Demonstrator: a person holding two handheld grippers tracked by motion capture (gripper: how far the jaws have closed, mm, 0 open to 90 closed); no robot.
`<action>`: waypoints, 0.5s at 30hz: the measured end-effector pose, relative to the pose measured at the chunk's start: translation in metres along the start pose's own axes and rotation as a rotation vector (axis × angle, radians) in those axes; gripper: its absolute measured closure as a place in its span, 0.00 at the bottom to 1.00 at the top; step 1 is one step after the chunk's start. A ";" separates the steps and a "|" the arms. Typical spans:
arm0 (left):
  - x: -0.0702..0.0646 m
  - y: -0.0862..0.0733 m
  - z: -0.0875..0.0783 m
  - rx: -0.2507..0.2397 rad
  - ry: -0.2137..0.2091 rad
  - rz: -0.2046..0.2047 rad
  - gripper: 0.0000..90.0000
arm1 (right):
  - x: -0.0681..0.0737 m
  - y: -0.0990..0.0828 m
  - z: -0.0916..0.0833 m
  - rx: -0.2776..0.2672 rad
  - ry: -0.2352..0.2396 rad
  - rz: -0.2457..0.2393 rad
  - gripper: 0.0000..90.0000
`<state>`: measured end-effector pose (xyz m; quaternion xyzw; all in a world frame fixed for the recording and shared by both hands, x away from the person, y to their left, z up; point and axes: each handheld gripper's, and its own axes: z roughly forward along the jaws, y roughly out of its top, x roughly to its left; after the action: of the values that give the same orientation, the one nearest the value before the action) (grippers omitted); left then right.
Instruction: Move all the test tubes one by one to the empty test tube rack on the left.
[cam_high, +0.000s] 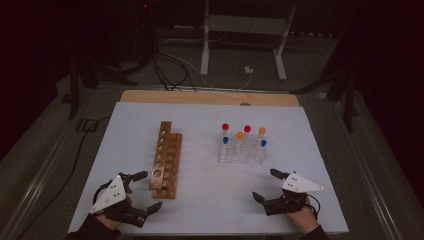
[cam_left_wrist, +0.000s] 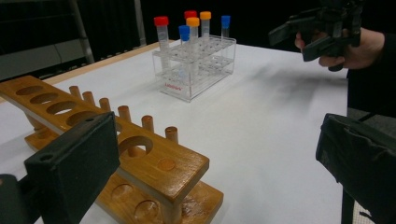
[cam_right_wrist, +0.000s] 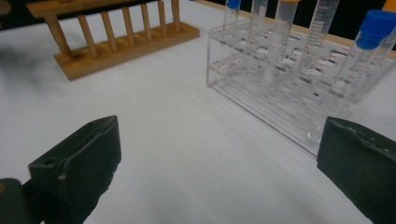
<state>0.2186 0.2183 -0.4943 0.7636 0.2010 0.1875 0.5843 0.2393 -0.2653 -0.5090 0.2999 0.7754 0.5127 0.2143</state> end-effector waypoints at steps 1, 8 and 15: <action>0.000 0.000 0.000 0.002 -0.002 0.000 0.00 | -0.001 0.000 0.000 0.010 0.005 0.008 0.00; -0.001 0.000 0.000 0.004 -0.004 0.000 0.00 | 0.000 0.003 -0.002 0.008 -0.011 0.019 0.00; 0.000 0.000 0.000 0.005 -0.006 -0.001 0.00 | 0.004 0.004 0.001 0.041 -0.035 0.009 0.00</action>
<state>0.2185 0.2180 -0.4942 0.7656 0.2001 0.1842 0.5831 0.2377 -0.2608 -0.5054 0.3165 0.7807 0.4924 0.2191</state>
